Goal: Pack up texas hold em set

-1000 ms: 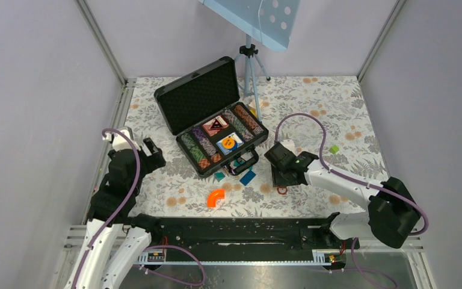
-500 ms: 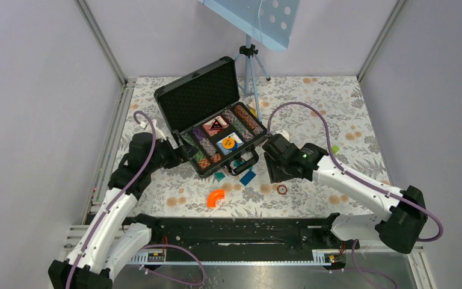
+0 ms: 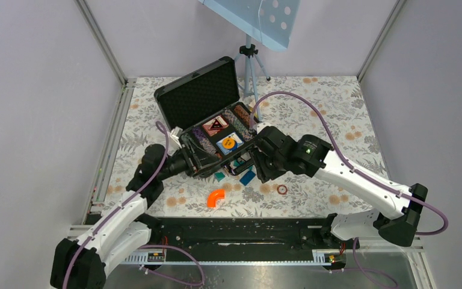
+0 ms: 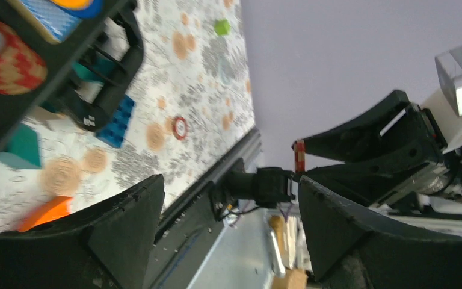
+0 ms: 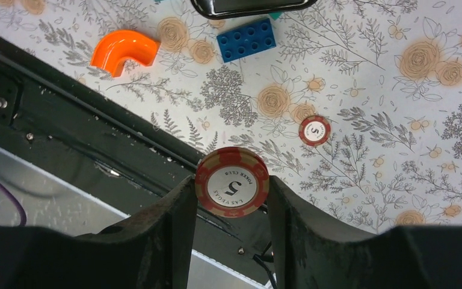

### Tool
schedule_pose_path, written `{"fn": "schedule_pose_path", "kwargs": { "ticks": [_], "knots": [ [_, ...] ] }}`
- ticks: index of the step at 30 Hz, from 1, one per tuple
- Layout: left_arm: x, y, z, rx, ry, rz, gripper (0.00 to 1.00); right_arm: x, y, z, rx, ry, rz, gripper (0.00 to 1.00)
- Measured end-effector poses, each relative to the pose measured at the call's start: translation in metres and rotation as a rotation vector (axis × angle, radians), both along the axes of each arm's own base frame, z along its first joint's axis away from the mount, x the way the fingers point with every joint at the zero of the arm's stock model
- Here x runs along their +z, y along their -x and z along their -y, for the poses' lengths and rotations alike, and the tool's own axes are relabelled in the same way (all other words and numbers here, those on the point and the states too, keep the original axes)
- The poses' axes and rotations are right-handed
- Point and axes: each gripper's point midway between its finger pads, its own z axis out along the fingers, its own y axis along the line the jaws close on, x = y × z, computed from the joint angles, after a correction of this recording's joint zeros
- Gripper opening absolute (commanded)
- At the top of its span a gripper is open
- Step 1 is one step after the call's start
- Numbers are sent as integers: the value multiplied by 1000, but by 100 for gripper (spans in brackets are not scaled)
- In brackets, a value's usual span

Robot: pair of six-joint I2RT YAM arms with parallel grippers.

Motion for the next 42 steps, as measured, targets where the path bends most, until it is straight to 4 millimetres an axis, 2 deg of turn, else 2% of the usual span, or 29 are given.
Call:
{"fn": "schedule_pose_path", "kwargs": {
  "ticks": [5,9,18,29,36,42],
  "knots": [
    [6,23,29,-99,90,-19,80,11,8,-7,51,-12,-20,0],
    [15,32,50,-159,159,-30,80,17,15,-13,89,-23,-27,0],
    [25,43,74,-222,241,-56,80,21,23,-26,158,-21,-20,0],
    [28,59,88,-266,255,-62,79,21,26,-43,245,2,-3,0],
    [29,60,90,-262,258,-57,79,24,26,-52,272,-5,10,0],
    [29,63,92,-266,258,-58,74,28,27,-60,297,-17,25,0]
  ]
}}
